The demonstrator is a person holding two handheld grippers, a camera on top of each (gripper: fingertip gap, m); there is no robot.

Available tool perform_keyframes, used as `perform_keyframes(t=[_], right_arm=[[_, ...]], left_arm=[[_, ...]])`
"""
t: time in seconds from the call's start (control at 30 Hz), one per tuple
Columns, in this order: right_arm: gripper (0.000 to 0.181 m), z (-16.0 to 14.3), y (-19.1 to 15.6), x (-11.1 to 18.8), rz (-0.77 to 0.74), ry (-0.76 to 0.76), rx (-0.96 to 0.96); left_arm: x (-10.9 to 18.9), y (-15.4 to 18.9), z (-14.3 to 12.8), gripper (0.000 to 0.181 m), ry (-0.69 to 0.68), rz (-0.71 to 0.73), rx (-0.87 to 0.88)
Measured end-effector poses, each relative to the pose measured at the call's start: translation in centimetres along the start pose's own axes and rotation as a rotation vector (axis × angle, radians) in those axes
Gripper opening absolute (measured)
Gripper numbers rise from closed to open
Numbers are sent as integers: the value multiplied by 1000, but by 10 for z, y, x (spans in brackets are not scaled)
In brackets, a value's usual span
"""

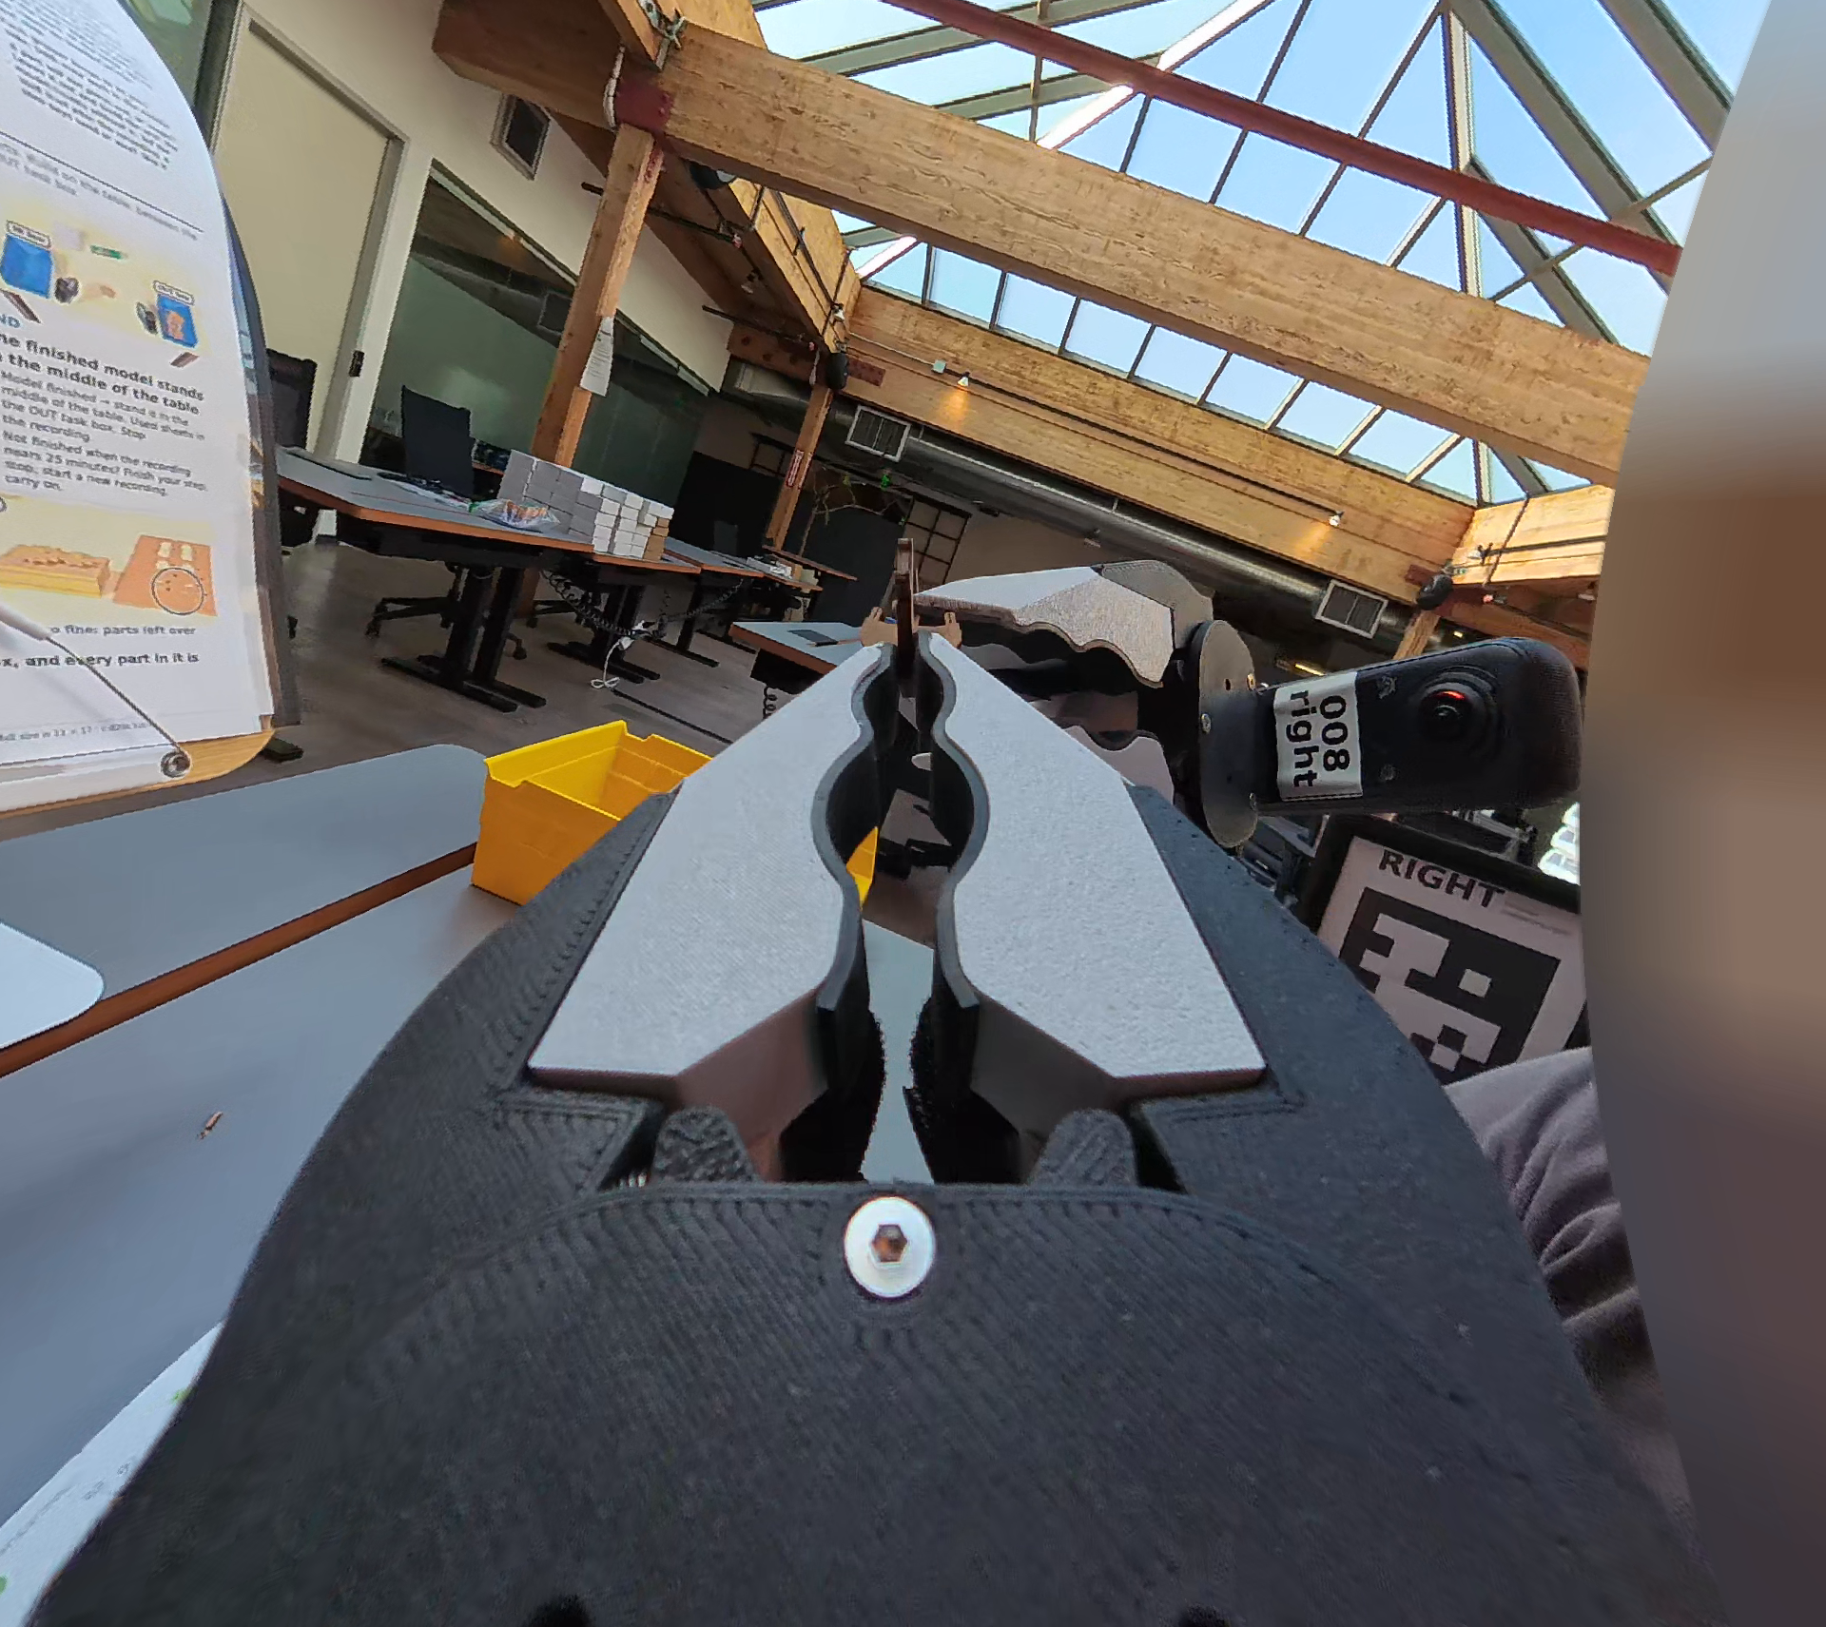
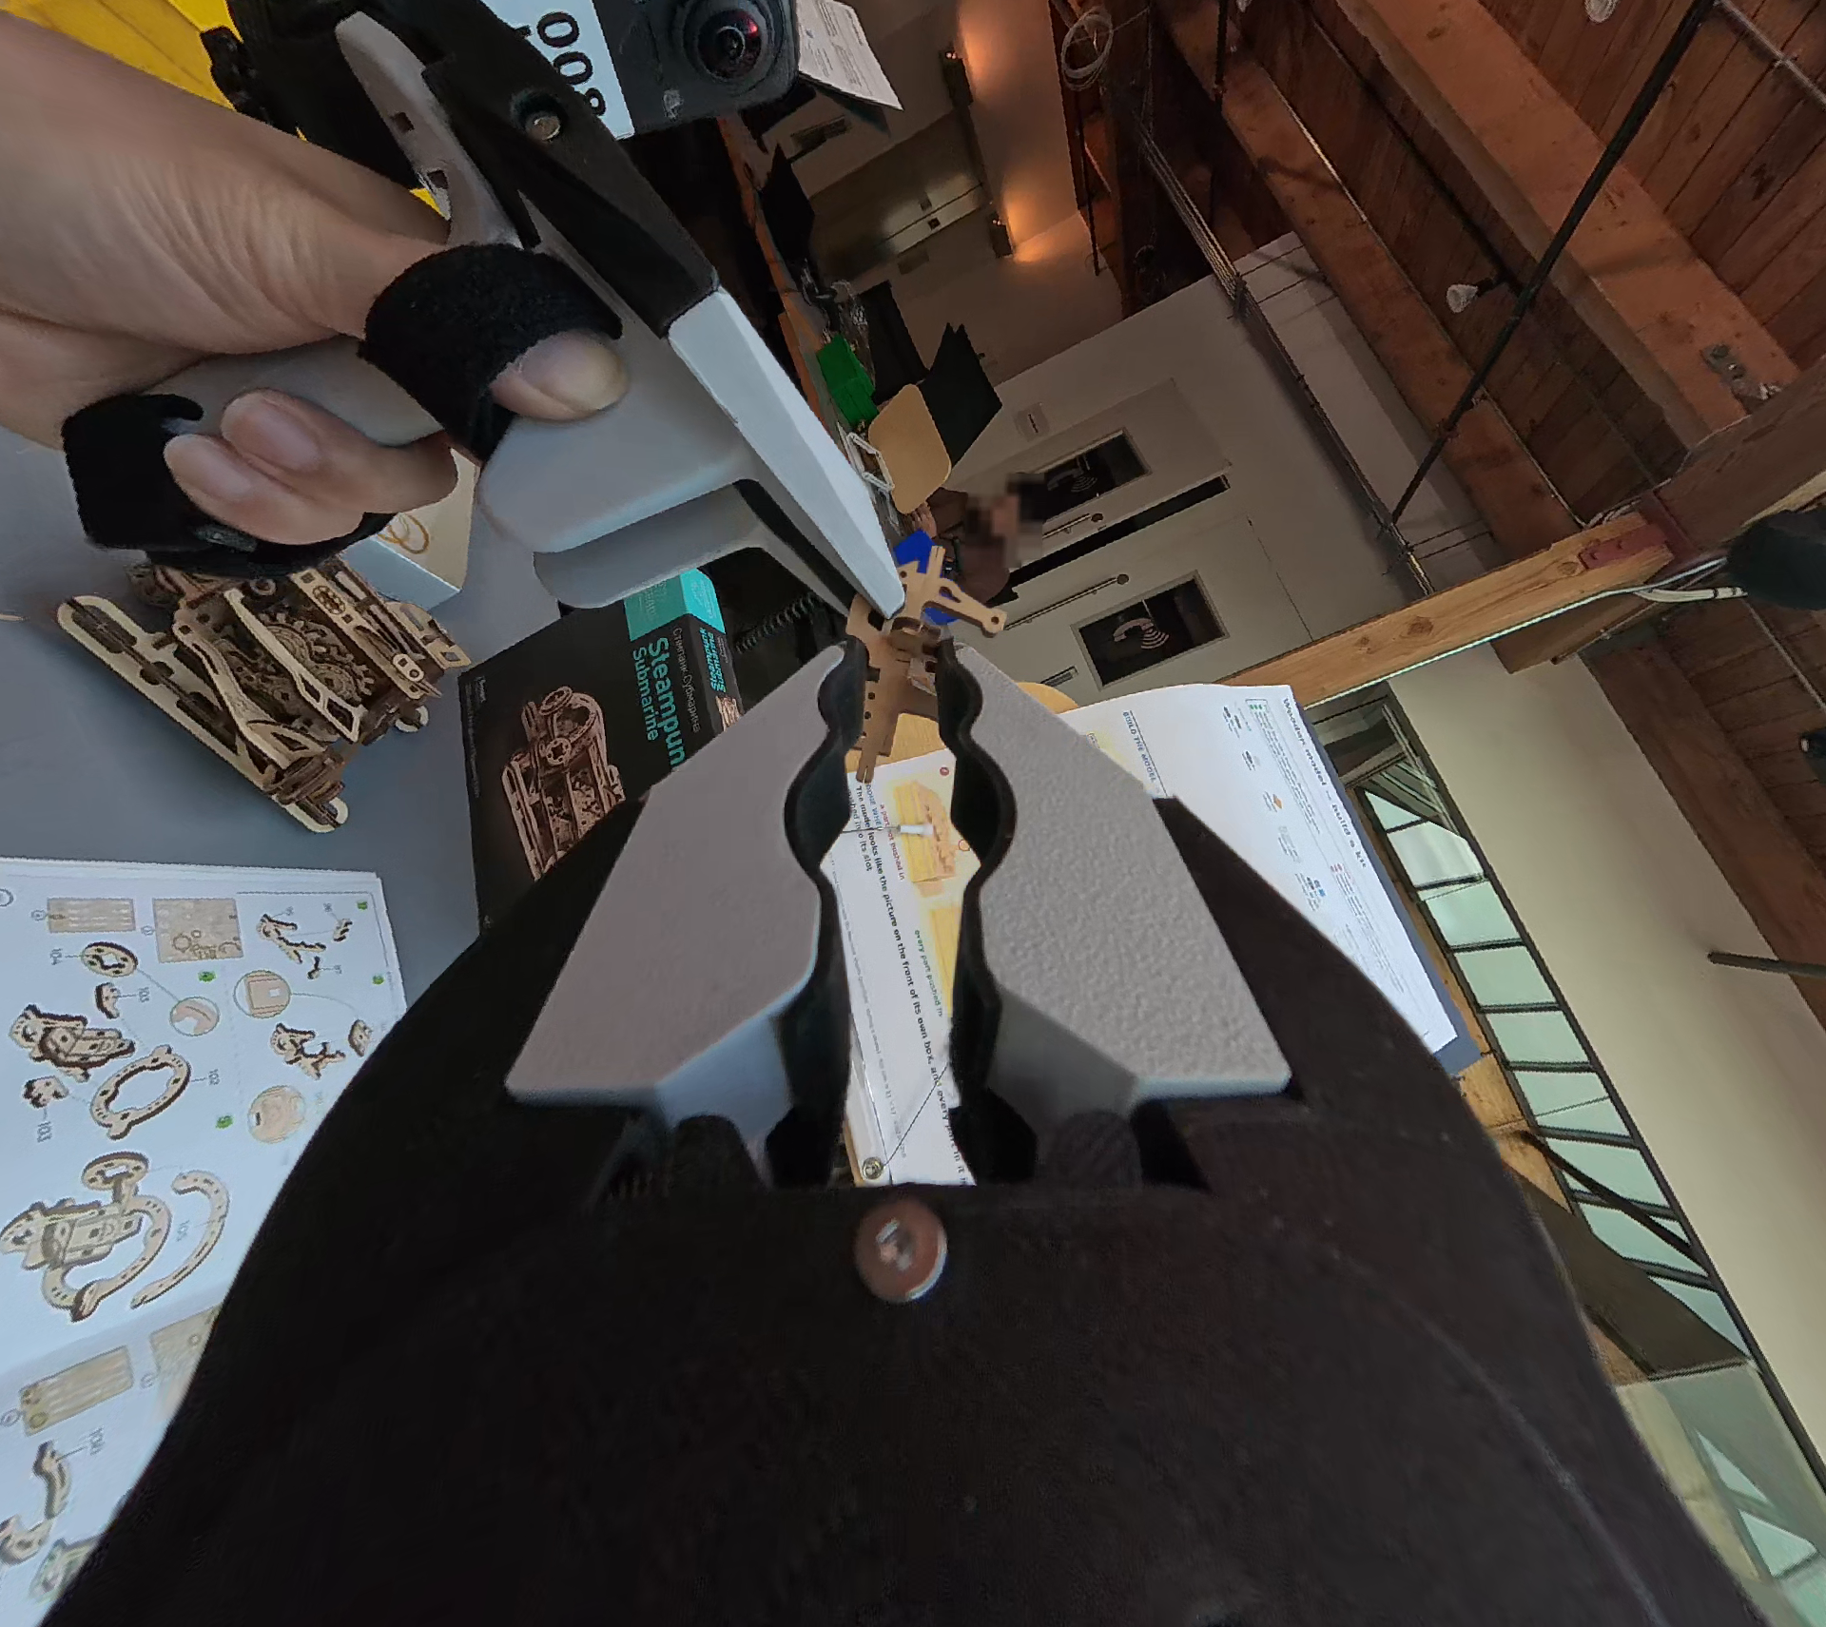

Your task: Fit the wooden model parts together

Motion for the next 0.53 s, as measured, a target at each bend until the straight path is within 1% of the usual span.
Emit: perform_keyframes(t=[0.23,0.4,0.53], right_arm=[[12,11,3,11,-81,100,35],[13,17,3,18,-127,129,67],[13,19,3,22,-163,157,108]], left_arm=[[3,19,6,0,33,18,-122],[4,29,9,0,32,35,-193],[4,35,10,0,25,22,-221]])
Point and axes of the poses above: each gripper's, where its closed fingertips meet, x back along the fingers, z out of its top, y = z × x across the jaws, the point moved 6 cm from there along x, back along the fingers, and after that the axes turned 14 degrees about -y, right-handed, at the moved point
